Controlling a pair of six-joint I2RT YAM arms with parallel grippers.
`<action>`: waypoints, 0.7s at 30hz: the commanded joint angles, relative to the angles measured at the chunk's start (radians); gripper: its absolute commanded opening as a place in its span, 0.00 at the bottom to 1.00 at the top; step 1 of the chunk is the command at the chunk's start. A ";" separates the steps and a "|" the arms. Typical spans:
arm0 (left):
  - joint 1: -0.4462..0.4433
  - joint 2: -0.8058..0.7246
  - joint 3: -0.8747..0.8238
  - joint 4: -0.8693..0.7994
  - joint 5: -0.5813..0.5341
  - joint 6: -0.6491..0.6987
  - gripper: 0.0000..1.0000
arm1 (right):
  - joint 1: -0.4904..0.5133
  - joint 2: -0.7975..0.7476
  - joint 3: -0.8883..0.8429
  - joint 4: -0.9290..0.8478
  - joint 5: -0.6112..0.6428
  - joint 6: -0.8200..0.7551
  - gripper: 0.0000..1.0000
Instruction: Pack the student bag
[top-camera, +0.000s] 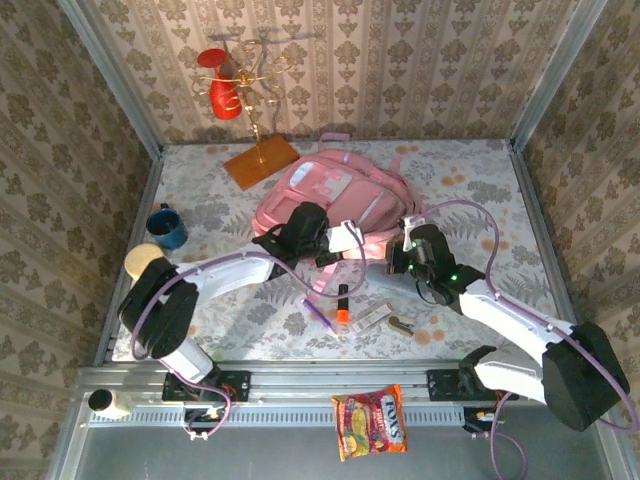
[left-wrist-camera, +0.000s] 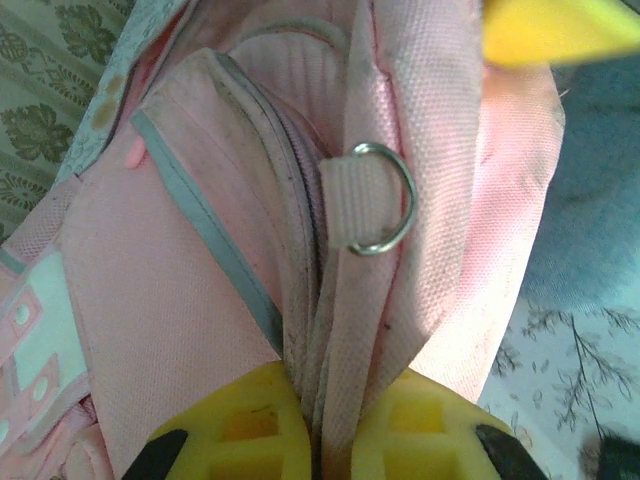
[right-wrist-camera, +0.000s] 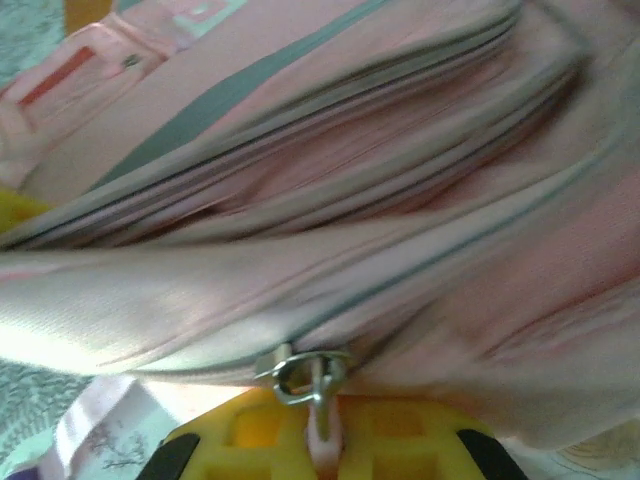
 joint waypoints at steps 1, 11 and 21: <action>0.087 -0.082 -0.074 -0.041 0.023 0.017 0.00 | -0.098 0.011 0.042 -0.115 0.255 0.032 0.00; 0.274 -0.248 -0.221 0.062 0.192 -0.081 0.00 | -0.077 0.028 0.066 0.016 -0.098 -0.111 0.00; 0.269 -0.245 -0.140 -0.048 0.143 -0.172 0.54 | 0.019 -0.016 0.095 -0.006 -0.255 -0.143 0.00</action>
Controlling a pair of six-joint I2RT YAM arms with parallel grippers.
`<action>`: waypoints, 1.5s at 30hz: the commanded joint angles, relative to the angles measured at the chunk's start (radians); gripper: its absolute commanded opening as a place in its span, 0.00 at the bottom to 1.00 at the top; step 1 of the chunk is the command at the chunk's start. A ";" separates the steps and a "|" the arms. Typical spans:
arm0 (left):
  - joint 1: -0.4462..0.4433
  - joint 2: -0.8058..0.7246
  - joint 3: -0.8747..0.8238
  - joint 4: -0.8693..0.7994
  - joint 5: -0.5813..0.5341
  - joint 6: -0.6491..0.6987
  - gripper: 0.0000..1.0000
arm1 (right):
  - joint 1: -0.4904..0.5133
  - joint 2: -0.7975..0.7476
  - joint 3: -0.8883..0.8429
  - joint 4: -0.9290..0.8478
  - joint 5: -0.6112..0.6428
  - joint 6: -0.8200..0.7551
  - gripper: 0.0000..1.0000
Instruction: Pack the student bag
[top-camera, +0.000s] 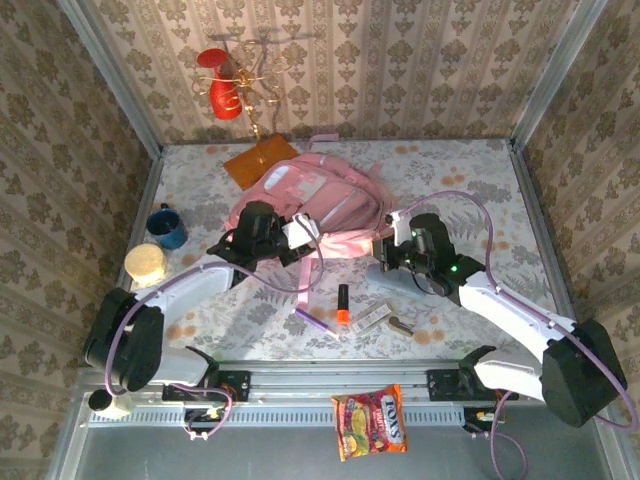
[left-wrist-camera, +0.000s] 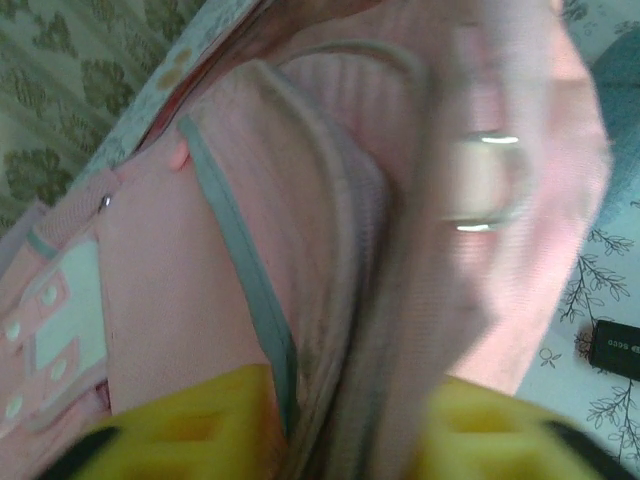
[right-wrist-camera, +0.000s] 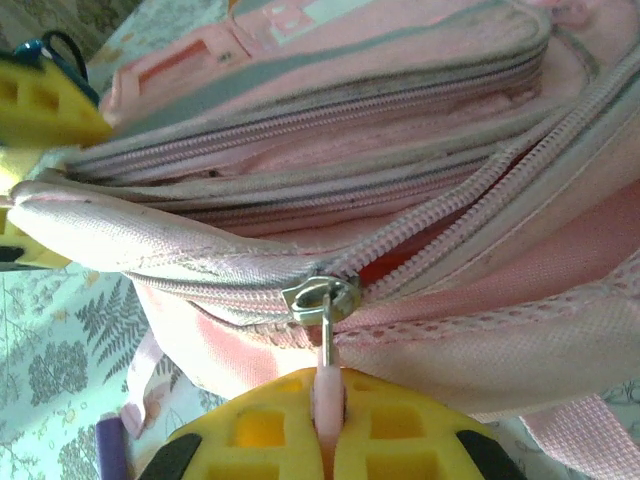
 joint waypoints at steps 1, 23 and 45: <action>0.025 -0.053 0.043 -0.074 -0.042 -0.138 0.62 | 0.021 -0.036 0.021 -0.011 0.019 -0.010 0.00; -0.201 0.194 0.329 -0.394 -0.095 0.076 0.08 | 0.107 -0.061 0.019 -0.058 0.080 -0.015 0.00; -0.090 -0.151 -0.093 -0.026 -0.107 0.184 0.00 | -0.176 0.158 0.164 -0.324 0.117 0.084 0.00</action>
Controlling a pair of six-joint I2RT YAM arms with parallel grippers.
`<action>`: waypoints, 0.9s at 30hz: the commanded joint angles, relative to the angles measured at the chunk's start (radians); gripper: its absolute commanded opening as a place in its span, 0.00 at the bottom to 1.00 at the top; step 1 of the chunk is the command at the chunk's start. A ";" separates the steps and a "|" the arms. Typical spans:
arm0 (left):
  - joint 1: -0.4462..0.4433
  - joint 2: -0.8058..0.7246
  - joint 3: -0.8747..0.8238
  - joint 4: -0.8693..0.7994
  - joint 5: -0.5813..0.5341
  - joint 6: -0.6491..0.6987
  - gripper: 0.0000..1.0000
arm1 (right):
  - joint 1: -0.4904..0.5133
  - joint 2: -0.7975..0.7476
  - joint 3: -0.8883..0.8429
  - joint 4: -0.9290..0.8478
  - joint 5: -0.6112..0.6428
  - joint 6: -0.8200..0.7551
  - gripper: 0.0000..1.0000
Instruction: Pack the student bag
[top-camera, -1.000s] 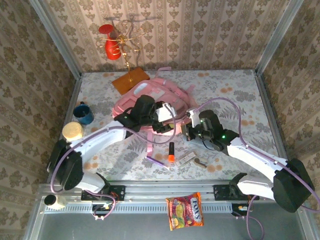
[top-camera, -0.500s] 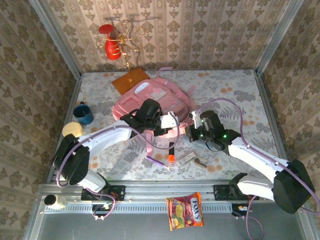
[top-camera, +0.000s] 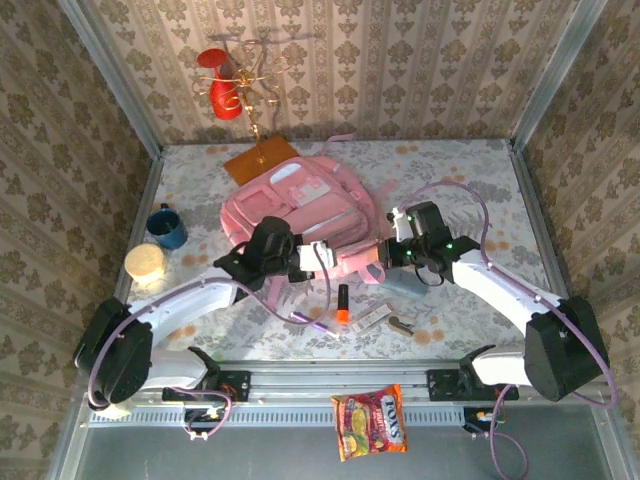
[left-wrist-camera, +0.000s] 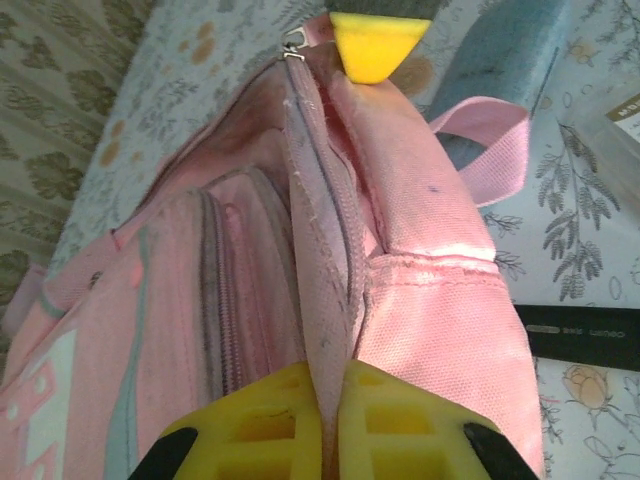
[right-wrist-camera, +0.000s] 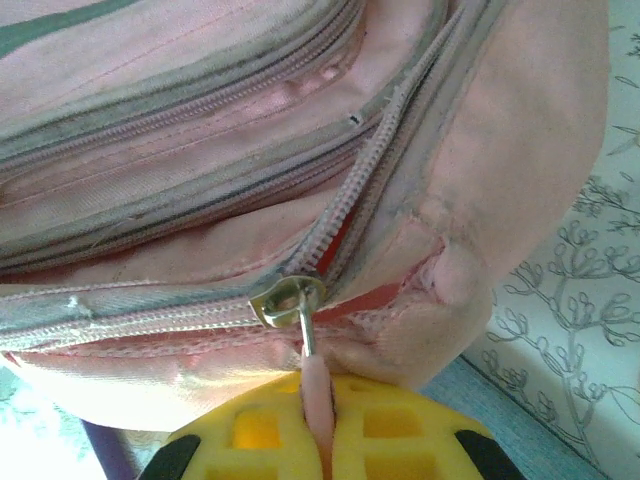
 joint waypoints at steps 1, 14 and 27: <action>0.077 -0.066 -0.042 0.015 -0.036 -0.023 0.00 | -0.078 0.001 0.015 -0.020 0.178 0.045 0.00; 0.075 -0.088 0.071 -0.153 0.032 -0.218 0.68 | 0.120 -0.159 -0.048 0.131 0.089 0.037 0.00; -0.079 0.142 0.281 -0.331 -0.048 -0.229 0.78 | 0.264 -0.147 -0.008 0.194 0.059 0.070 0.00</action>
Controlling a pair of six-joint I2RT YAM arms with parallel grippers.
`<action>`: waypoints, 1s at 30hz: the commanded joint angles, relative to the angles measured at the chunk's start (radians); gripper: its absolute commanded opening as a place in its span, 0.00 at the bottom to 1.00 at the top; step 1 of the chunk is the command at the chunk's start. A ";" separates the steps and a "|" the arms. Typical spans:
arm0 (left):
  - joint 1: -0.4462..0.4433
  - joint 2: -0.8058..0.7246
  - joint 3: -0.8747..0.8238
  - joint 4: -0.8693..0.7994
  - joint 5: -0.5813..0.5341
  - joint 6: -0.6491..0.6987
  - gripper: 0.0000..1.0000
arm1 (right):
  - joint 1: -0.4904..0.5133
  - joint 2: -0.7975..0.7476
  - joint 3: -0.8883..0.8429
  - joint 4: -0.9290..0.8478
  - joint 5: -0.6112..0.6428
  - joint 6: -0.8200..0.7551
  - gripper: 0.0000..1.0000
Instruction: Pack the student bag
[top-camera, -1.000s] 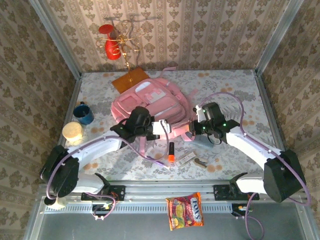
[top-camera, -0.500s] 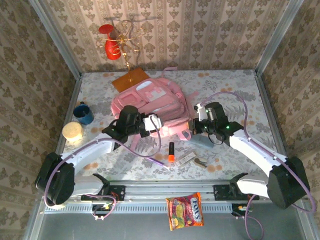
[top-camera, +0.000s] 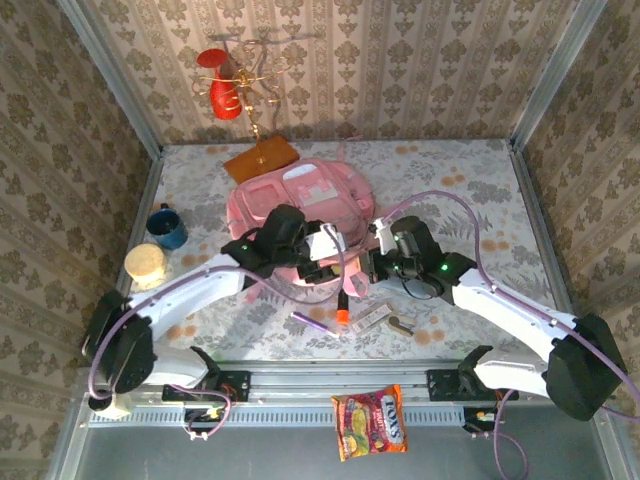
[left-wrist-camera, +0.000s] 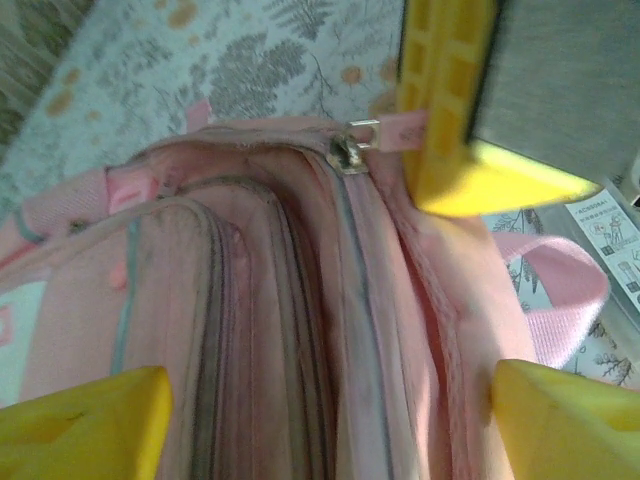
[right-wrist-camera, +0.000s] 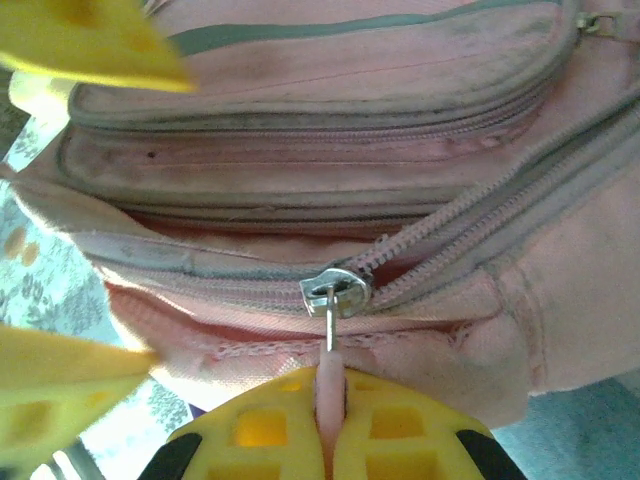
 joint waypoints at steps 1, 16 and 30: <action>-0.007 0.069 0.073 -0.085 -0.007 0.004 0.72 | 0.035 -0.019 0.043 0.109 -0.011 0.018 0.00; 0.105 -0.150 -0.172 0.052 0.064 0.278 0.00 | -0.189 0.091 0.059 -0.177 0.098 -0.011 0.00; 0.255 -0.383 -0.381 0.289 0.211 0.186 0.00 | -0.260 0.430 0.276 -0.216 0.078 -0.062 0.00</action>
